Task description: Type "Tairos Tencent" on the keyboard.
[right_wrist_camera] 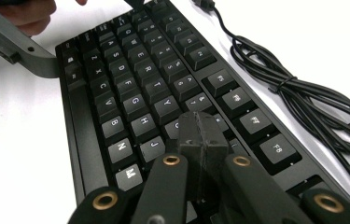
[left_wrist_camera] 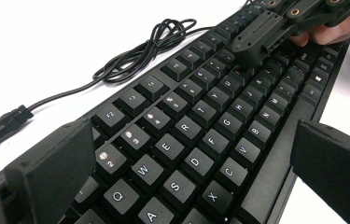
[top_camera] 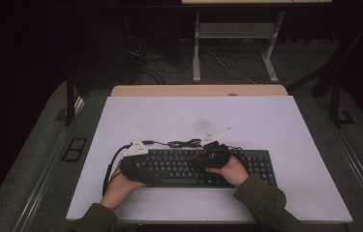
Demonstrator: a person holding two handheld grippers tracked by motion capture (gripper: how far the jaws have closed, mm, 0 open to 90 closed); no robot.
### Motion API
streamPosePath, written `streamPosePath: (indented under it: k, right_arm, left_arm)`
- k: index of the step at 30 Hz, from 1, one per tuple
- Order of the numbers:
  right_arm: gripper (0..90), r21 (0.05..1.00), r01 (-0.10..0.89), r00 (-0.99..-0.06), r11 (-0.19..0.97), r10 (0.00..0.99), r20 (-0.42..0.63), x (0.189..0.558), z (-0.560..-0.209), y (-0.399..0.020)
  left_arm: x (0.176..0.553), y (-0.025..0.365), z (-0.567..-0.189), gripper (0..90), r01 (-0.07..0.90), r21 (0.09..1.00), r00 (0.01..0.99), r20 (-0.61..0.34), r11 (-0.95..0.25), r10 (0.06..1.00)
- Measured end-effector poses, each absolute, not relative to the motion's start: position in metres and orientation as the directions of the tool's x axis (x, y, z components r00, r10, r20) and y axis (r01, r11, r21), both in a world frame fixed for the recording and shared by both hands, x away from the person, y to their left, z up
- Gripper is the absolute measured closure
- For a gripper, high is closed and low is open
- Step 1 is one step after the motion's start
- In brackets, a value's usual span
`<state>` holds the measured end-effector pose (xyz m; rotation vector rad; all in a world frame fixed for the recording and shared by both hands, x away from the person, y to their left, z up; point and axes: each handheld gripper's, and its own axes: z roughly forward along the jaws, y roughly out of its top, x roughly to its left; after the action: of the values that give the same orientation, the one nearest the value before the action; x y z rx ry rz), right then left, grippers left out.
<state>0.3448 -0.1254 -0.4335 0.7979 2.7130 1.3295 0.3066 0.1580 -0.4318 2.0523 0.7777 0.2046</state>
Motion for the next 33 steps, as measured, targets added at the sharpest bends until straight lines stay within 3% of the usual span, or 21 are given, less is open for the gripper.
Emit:
streamPosePath:
  k: [33]
  right_arm:
    - [89.1, 0.727, 0.443, -0.866, 0.525, 0.459, 0.197, 0.3442, -0.4357, -0.1237]
  left_arm:
    - [0.3063, 0.1577, -0.432, 0.0, 0.441, 0.804, 0.793, -0.14, -0.399, 0.594]
